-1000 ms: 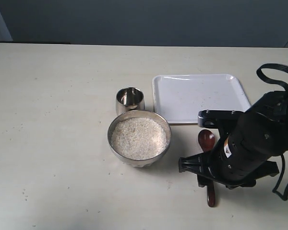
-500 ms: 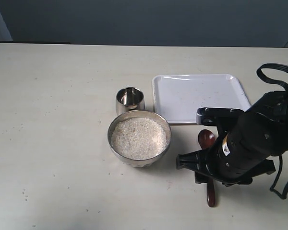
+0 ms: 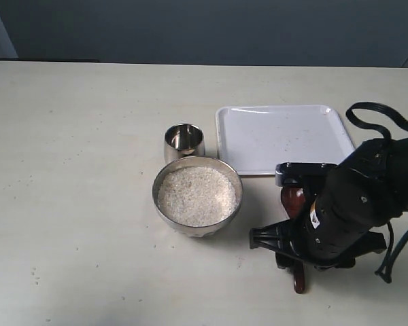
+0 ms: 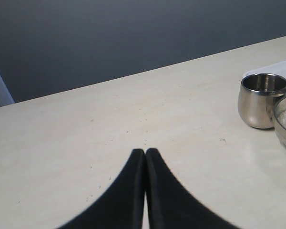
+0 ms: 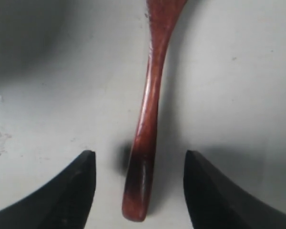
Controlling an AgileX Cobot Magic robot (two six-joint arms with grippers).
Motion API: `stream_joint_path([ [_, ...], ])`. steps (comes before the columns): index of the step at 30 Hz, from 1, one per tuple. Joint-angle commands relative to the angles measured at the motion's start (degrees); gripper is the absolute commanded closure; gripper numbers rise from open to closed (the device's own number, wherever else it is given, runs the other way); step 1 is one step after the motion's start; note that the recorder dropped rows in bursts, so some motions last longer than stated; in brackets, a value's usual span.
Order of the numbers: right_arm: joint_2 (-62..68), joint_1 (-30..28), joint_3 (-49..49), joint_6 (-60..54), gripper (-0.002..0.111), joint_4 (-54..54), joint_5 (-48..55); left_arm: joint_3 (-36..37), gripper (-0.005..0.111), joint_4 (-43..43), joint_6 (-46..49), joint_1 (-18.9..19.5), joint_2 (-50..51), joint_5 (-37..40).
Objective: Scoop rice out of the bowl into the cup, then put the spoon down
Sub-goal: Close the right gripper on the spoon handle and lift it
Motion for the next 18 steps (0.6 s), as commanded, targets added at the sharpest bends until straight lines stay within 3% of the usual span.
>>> stream_joint_path([
  [1,1.1,0.0,0.1,-0.2,0.065,-0.2,-0.4,-0.1,0.106,0.0,-0.3,-0.1,-0.2,-0.8],
  [5,1.2,0.0,0.1,-0.2,0.105,-0.2,-0.7,-0.1,0.106,0.0,-0.3,-0.1,-0.2,-0.8],
  [6,1.2,0.0,0.1,-0.3,0.109,-0.2,-0.7,-0.1,0.106,0.0,-0.3,-0.1,-0.2,-0.8],
  [18,-0.5,0.0,-0.1,-5.4,0.109,-0.9,5.8,-0.1,0.106,0.0,-0.3,-0.1,-0.2,-0.8],
])
